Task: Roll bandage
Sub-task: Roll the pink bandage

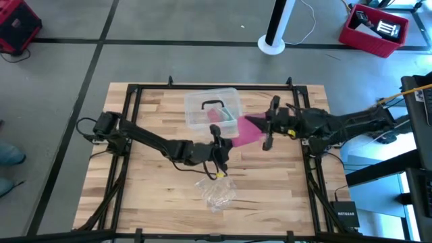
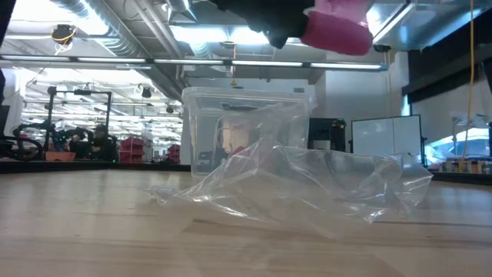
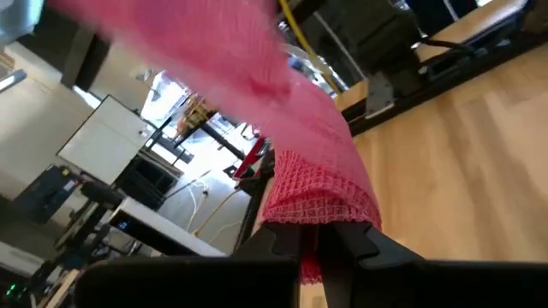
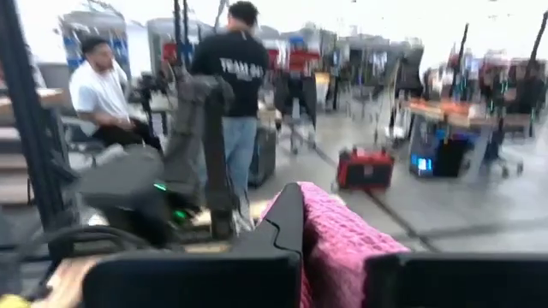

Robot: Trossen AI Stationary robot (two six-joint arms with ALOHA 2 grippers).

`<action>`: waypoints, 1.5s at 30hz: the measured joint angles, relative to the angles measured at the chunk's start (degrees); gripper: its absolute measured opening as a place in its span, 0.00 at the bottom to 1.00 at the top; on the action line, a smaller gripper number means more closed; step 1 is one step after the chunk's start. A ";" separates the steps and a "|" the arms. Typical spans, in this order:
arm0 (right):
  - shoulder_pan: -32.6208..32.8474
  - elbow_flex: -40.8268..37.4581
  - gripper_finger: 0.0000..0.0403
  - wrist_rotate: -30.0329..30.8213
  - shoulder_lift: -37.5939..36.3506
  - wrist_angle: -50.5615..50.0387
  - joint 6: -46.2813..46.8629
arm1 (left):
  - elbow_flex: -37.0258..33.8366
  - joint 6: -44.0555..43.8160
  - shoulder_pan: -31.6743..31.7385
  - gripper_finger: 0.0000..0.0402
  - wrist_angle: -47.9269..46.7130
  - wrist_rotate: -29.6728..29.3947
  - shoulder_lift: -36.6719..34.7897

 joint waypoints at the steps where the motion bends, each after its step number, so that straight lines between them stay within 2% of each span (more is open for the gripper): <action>1: -1.22 0.00 0.01 -0.90 0.39 -1.09 1.41 | -0.03 -0.02 -0.62 0.02 0.76 0.01 0.54; 7: -6.23 0.20 0.01 -4.22 4.54 -6.60 5.32 | -0.14 -11.15 -2.39 0.01 2.20 4.65 1.60; 12: -6.98 0.31 0.02 -4.66 9.69 -11.36 8.58 | -0.23 -24.54 -2.63 0.02 3.34 8.29 2.37; 14: -6.98 0.33 0.05 -4.65 11.97 -13.67 9.19 | -0.23 -27.52 -2.61 0.01 5.22 9.39 3.82; 19: -6.91 0.33 0.26 -5.87 17.09 -20.60 13.93 | -0.25 -33.61 -2.96 0.02 9.68 10.98 8.58; 25: -6.91 0.33 0.55 -13.10 22.32 -27.72 15.70 | -0.25 -46.83 -3.06 0.02 10.13 11.62 14.96; 31: -6.91 0.33 0.72 -19.74 27.14 -28.30 17.62 | -0.25 -59.45 -2.53 0.03 9.90 11.87 19.28; 39: -6.94 0.65 0.77 -36.21 29.98 -32.77 22.96 | -0.21 -61.78 -2.50 0.02 5.81 11.65 19.62; 45: -6.98 8.12 0.77 -36.84 28.06 -40.40 22.86 | -0.18 -59.60 -2.43 0.04 6.18 11.62 19.59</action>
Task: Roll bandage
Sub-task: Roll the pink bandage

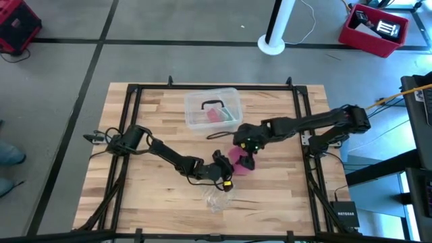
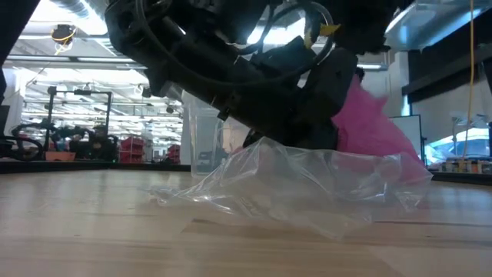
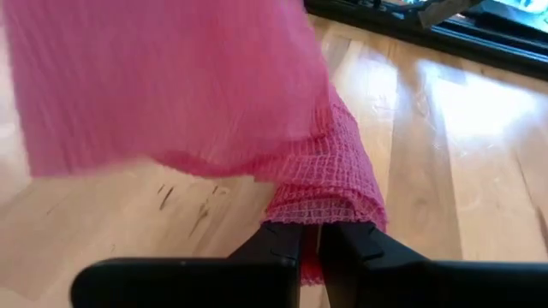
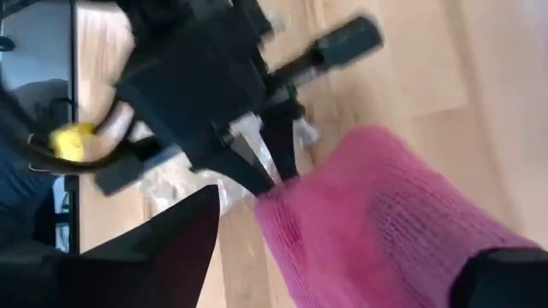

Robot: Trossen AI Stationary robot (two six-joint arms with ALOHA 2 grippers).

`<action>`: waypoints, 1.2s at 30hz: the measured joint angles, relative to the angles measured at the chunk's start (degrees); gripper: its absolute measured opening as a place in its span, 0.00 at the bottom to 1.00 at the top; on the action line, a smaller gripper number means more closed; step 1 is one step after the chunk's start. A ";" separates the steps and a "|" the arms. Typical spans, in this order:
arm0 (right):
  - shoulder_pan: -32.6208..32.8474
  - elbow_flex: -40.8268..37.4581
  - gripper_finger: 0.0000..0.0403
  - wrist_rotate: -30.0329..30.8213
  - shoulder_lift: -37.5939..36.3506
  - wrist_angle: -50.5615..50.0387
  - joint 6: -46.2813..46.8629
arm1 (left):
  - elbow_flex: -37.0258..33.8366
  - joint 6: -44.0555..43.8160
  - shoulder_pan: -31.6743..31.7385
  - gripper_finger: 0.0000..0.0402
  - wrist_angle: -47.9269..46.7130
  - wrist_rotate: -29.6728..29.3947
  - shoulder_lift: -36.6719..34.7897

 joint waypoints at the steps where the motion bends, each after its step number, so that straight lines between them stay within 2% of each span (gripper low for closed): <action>1: 0.03 1.29 0.77 0.67 -0.52 -2.57 -1.26 | 0.00 0.06 0.00 0.04 0.11 -0.01 -0.03; 5: 0.11 4.41 0.77 7.88 -2.97 -12.77 -6.87 | 0.00 0.16 -0.20 0.04 1.92 0.67 -0.15; 10: 0.07 3.26 0.77 13.36 -4.29 -16.49 -9.91 | 0.02 0.69 -0.46 0.05 3.44 1.54 -0.22; 16: 0.11 3.22 0.77 11.30 -4.32 -17.52 -8.53 | 0.02 0.79 -0.68 0.05 3.78 2.04 -0.22; 18: 0.11 3.22 0.77 10.37 -4.33 -17.57 -7.78 | 0.02 3.45 -1.07 0.05 5.38 2.16 -0.22; 22: 0.09 3.23 0.77 2.31 -3.89 -18.63 -12.16 | 0.09 11.39 -2.15 0.05 9.19 2.61 -0.36; 25: 0.12 4.06 0.77 2.66 -5.56 -24.64 -12.85 | 0.07 14.76 -2.47 0.05 8.09 2.74 -1.99; 28: 0.11 4.25 0.77 3.78 -10.18 -27.29 -13.20 | 0.09 19.79 -2.27 0.05 5.94 2.61 -6.07; 31: 0.11 3.60 0.77 3.78 -16.17 -25.57 -13.22 | 0.11 26.00 -2.03 0.05 3.36 2.57 -11.44; 36: 0.15 -2.11 0.77 5.45 -27.63 -14.98 -13.64 | 0.22 34.83 -1.14 0.05 -0.78 1.81 -20.85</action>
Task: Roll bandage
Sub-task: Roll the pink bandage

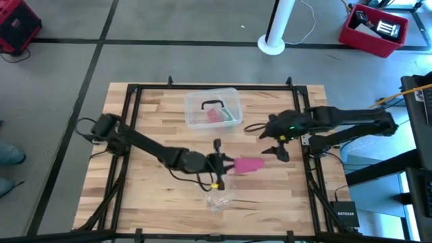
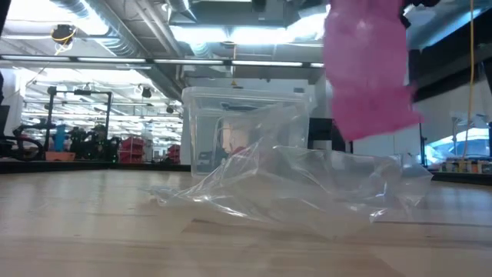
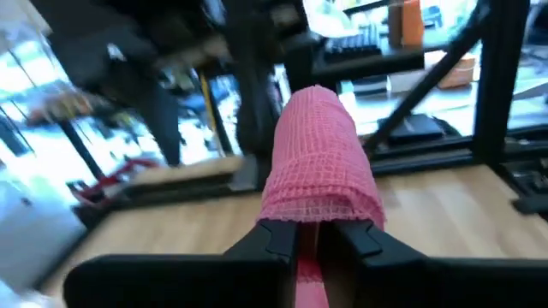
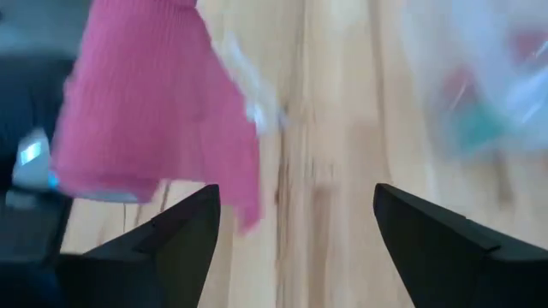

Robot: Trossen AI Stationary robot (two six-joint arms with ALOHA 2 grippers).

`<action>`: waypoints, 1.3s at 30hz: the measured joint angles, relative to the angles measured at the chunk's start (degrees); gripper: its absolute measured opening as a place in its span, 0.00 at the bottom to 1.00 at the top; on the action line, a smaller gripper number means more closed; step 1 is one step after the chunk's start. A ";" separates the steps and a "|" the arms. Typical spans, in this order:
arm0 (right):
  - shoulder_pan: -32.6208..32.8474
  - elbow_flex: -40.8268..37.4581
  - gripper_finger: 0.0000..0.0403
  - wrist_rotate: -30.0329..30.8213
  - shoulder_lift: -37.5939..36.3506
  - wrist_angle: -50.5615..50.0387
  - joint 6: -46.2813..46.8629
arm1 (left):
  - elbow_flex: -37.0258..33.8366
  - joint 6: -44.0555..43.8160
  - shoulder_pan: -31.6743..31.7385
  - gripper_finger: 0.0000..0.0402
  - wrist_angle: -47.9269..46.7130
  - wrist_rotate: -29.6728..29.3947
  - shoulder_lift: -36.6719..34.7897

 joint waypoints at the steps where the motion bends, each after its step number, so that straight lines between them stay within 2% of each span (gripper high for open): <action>1: 0.00 -1.55 0.77 0.14 -1.98 2.42 -0.58 | 0.00 1.44 0.39 0.05 -1.29 -0.49 -1.41; 6: 0.00 -8.37 0.77 0.41 -9.11 7.72 -0.23 | -0.04 5.56 2.97 0.05 -4.62 -2.00 -6.41; 10: -0.04 -10.25 0.77 3.72 -9.49 12.90 -0.32 | -0.04 7.38 4.80 0.05 -4.15 -2.11 -8.18; 13: -0.04 -14.47 0.77 6.38 -9.21 16.84 -1.36 | -0.04 7.55 5.72 0.05 -3.77 -2.05 -8.95; 17: -0.04 -24.37 0.74 6.96 -10.68 29.20 -2.12 | -0.04 7.60 6.06 0.05 -3.25 -2.02 -9.08; 22: -0.04 -35.39 0.67 12.31 -10.38 47.32 -6.59 | -0.06 7.62 6.08 0.05 -3.43 -1.96 -9.08; 25: -0.04 -39.17 0.64 15.88 -9.37 55.47 -9.26 | -0.06 7.54 6.06 0.05 -3.22 -1.86 -9.08; 28: -0.04 -40.23 0.62 18.59 -8.84 57.59 -10.00 | -0.06 7.46 6.06 0.05 -3.15 -1.87 -9.08; 31: -0.04 -40.23 0.62 18.37 -8.91 57.66 -11.31 | -0.06 7.51 6.08 0.05 -3.13 -1.87 -9.08; 36: -0.04 -40.21 0.62 10.99 -6.87 61.30 -11.23 | -0.06 8.49 6.06 0.05 -0.65 -1.85 -9.08; 39: -0.04 -40.21 0.61 9.85 -4.46 64.81 -10.94 | -0.06 8.93 6.06 0.05 0.07 -1.81 -9.08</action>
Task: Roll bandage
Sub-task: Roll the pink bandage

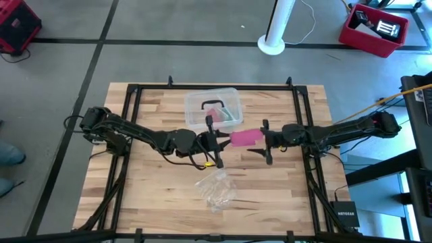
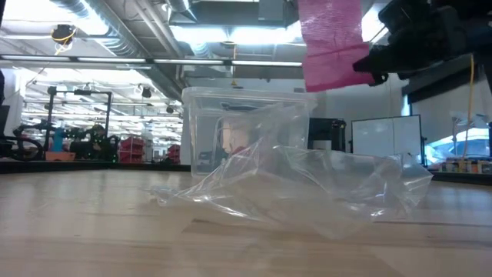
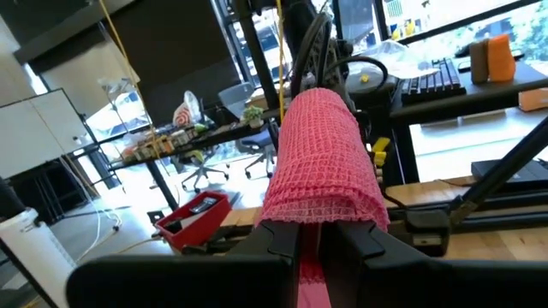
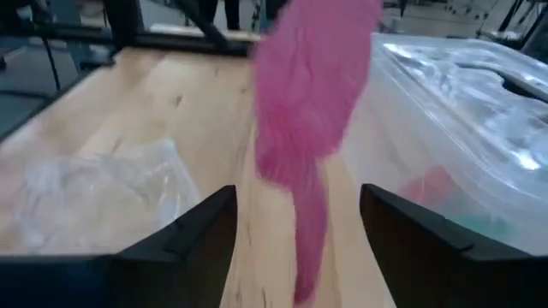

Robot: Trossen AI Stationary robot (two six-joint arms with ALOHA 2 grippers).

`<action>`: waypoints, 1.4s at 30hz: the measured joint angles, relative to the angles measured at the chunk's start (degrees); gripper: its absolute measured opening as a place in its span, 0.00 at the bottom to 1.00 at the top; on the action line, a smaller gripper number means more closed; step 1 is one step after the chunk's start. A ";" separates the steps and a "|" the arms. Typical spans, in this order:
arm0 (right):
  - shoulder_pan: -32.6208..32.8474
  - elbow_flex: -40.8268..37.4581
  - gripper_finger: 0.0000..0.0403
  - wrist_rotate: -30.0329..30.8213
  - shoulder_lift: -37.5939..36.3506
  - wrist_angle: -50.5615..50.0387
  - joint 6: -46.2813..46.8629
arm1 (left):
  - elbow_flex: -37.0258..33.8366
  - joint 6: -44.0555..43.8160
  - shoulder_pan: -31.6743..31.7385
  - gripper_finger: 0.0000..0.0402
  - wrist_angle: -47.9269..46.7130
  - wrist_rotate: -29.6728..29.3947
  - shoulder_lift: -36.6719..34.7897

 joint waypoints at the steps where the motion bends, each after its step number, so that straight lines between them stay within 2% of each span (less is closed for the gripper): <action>1: 0.00 0.00 0.60 0.00 0.72 1.89 -0.01 | 0.00 0.00 0.00 0.05 0.02 -0.02 0.00; 5: 0.00 0.02 0.45 -0.02 3.31 8.42 -1.00 | 0.00 0.50 0.00 0.05 0.06 -0.04 0.00; 10: 0.04 0.01 0.08 -0.10 5.35 7.88 -1.40 | -0.02 0.98 -0.02 0.05 1.17 -0.04 -0.35; 11: 0.04 0.02 0.04 -0.41 5.52 7.89 -1.68 | -0.02 1.85 -0.06 0.05 1.95 -0.04 -0.38; 22: 0.04 0.02 0.03 0.42 5.87 3.69 0.02 | 1.70 9.08 0.02 0.05 2.51 -0.16 -5.02; 28: 0.04 0.02 0.03 -0.15 5.87 6.13 1.33 | 1.70 6.41 0.80 0.05 -2.26 0.00 -4.31; 34: 0.00 0.02 0.11 -0.11 5.87 6.17 5.88 | 1.70 4.37 1.07 0.05 -5.60 0.22 -3.34; 42: 0.00 0.02 0.36 0.88 4.92 6.15 7.12 | 1.70 3.52 0.96 0.05 -5.83 0.42 -3.34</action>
